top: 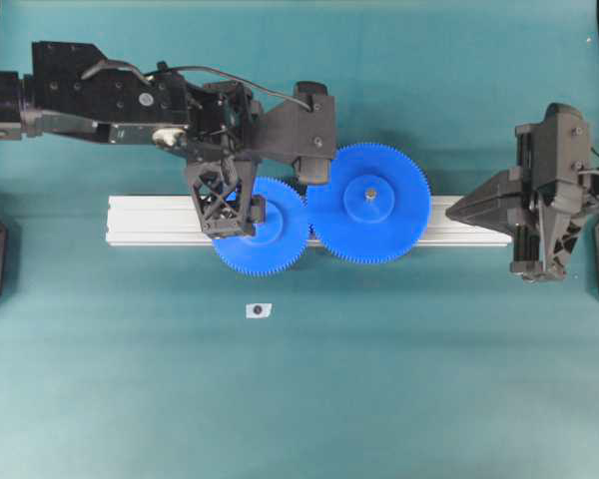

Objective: Insert the small gear onto the shaft.
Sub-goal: 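Lower the held gear down onto the shaft with the left gripper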

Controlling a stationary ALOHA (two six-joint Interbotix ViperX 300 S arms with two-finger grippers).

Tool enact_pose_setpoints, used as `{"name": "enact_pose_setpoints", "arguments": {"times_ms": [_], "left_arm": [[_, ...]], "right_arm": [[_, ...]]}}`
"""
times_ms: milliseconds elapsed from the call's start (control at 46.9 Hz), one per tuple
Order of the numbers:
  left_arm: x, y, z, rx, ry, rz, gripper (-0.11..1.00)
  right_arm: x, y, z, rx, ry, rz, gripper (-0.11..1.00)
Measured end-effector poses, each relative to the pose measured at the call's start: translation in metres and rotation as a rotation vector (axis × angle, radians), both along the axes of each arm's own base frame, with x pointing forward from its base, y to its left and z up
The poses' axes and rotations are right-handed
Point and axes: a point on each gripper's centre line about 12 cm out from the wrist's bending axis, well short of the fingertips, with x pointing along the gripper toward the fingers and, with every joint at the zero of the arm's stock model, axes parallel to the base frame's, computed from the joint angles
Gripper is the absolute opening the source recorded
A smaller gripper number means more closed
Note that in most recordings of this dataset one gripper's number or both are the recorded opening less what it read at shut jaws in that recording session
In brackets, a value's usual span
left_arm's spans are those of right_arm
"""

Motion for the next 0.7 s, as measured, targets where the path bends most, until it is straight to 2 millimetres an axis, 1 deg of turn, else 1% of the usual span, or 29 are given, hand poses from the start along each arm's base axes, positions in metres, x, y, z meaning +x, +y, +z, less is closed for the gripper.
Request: {"name": "enact_pose_setpoints", "arguments": {"times_ms": [235,491,704], "left_arm": [[0.001,-0.004,0.002,0.0,-0.003,-0.011,0.86],[0.0,-0.019,0.015,-0.001,-0.038,-0.033,0.86],[-0.002,-0.022,0.025,-0.002,-0.062,-0.031,0.86]], "right_arm": [[0.0,0.0,0.0,0.002,0.001,-0.001,0.02],[0.0,0.0,0.0,0.001,0.0,-0.001,0.02],[0.0,0.0,0.0,0.001,0.0,-0.001,0.02]]}}
